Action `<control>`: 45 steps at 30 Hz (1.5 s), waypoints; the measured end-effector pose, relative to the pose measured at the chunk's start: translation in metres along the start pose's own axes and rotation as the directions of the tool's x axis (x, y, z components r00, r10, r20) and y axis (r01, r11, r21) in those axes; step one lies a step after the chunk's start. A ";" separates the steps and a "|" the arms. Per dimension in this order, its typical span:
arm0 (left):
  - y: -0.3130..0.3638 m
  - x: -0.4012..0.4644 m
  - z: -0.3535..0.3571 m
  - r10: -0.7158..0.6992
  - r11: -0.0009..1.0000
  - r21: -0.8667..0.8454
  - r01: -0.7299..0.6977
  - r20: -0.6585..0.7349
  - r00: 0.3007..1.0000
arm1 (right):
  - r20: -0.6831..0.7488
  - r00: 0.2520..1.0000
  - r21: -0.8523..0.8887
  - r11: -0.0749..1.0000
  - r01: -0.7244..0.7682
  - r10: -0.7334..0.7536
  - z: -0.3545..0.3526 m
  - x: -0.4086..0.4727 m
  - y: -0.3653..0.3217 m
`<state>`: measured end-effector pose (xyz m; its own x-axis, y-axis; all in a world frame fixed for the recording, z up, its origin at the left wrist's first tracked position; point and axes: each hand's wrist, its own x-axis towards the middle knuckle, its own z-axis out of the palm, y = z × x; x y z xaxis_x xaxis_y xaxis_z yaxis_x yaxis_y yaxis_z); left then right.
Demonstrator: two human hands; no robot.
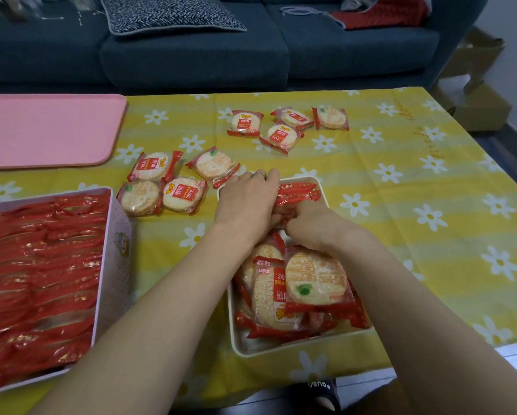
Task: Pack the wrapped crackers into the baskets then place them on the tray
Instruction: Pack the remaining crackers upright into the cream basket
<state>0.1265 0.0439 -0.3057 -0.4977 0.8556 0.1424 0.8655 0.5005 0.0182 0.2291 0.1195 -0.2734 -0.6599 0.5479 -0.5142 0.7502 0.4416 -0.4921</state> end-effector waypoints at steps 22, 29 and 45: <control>-0.051 -0.043 -0.045 0.014 0.910 -0.413 0.028 0.099 0.995 | 0.097 0.987 0.080 0.990 0.118 -0.126 -0.003 -0.015 -0.012; -0.046 -0.045 -0.046 0.061 0.892 -0.449 0.053 0.236 0.970 | 0.215 0.955 0.113 0.976 0.186 -0.206 -0.017 -0.024 -0.010; -0.055 -0.040 -0.063 0.094 0.655 -0.752 -0.068 -0.008 0.996 | 0.071 0.973 0.624 0.771 0.128 -0.218 -0.032 -0.021 -0.004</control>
<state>0.1023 -0.0257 -0.2499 -0.4136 0.8978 0.1509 0.6428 0.1706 0.7468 0.2411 0.1295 -0.2380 -0.8091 0.3866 -0.4426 0.4673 -0.0335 -0.8835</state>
